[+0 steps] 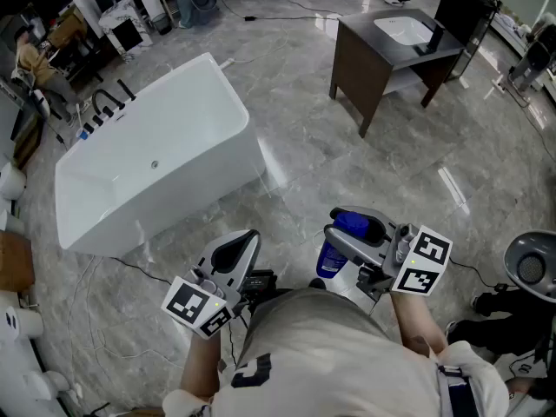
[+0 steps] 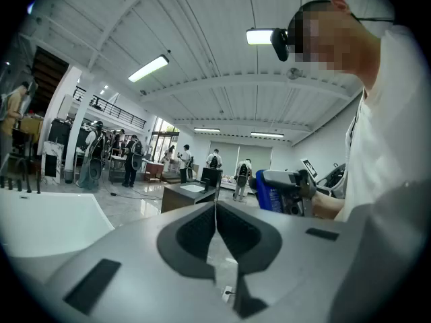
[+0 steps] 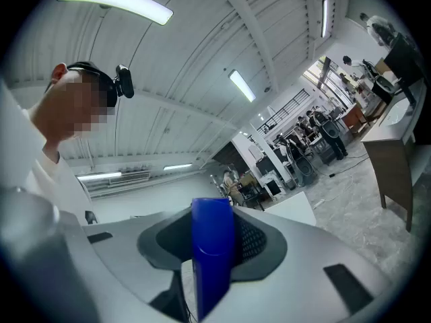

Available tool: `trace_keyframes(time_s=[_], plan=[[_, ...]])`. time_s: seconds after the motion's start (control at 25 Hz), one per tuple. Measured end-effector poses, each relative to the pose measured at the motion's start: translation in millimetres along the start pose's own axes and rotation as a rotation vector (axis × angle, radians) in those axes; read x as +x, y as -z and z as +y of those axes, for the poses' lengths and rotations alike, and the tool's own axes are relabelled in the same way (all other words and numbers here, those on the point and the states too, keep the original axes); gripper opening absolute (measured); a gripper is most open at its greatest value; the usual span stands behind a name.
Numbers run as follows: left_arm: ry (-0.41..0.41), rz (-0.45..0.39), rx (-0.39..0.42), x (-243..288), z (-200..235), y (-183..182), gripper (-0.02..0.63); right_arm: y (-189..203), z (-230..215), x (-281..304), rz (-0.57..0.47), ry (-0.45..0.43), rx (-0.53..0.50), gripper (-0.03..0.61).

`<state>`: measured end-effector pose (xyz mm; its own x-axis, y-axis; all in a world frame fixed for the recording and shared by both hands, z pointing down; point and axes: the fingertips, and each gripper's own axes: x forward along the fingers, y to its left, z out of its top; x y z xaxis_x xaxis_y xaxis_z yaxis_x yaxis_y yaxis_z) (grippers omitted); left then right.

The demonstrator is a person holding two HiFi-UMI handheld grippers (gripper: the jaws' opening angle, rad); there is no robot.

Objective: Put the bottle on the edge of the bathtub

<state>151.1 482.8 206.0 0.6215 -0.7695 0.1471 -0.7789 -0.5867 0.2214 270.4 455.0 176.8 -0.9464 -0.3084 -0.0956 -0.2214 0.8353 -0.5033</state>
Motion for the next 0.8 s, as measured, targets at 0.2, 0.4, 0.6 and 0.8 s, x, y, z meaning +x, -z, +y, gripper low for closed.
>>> trace_keyframes(time_s=[0.2,0.4,0.6,0.8], plan=[[0.004,0.017,0.053,21,-26,4,0.061,-2,-7,-25,-0.001,-0.005,-0.008,0.149],[-0.022,0.017,0.040,25,-28,2,0.062,-5,-11,-33,-0.003,-0.011,-0.007,0.149],[-0.024,0.012,0.038,34,-36,0,0.061,-9,-15,-41,0.004,0.003,-0.023,0.149],[-0.031,0.025,0.025,29,-33,2,0.063,-9,-13,-34,0.004,0.003,-0.034,0.149]])
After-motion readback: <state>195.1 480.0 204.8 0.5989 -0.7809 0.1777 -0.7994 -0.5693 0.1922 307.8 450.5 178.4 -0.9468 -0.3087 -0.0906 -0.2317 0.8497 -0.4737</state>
